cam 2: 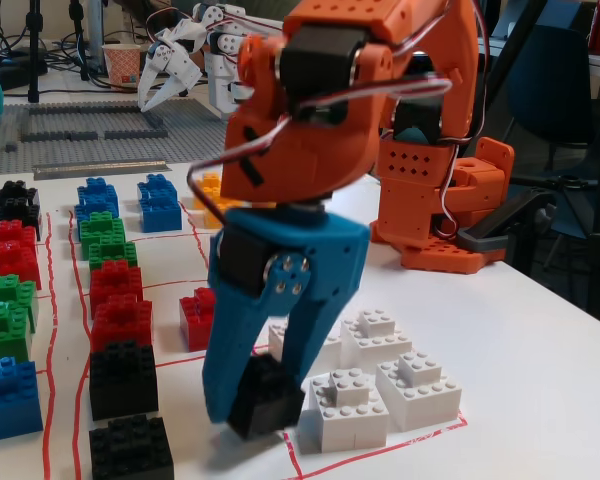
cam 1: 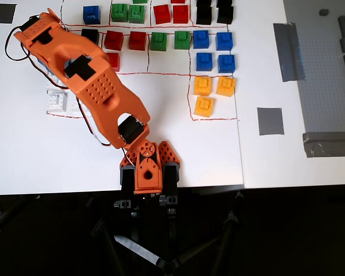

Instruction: Grab the block and put it in the grey marker

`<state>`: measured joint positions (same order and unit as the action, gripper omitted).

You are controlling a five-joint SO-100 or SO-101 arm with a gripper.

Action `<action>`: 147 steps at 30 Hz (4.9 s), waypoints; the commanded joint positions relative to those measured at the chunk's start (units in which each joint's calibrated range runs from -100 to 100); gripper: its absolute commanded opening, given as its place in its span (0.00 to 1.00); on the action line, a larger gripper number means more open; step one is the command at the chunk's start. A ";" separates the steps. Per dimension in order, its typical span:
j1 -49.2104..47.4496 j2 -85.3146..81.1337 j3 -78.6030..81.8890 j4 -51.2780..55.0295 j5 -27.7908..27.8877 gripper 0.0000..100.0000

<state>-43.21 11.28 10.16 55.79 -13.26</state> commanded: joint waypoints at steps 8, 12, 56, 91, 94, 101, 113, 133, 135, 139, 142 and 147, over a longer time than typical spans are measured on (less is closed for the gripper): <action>4.53 -22.33 -4.22 12.23 3.81 0.00; 10.18 -23.62 -5.58 18.92 6.45 0.00; 104.03 -9.63 -16.93 24.96 43.57 0.00; 122.66 18.00 -39.17 23.49 53.33 0.11; 123.33 18.43 -39.26 24.71 54.16 0.17; 123.99 18.60 -39.71 27.73 54.51 0.31; 123.24 13.16 -45.89 36.87 55.09 0.35; 91.30 -13.09 -17.74 40.05 34.14 0.05; 86.22 -14.56 -16.20 39.81 31.26 0.01; 77.15 -16.72 -14.75 39.81 26.28 0.00; 70.75 -17.75 -13.66 39.81 23.15 0.00; 60.10 -19.57 -10.48 39.81 18.41 0.00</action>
<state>22.42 2.39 0.54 96.16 7.74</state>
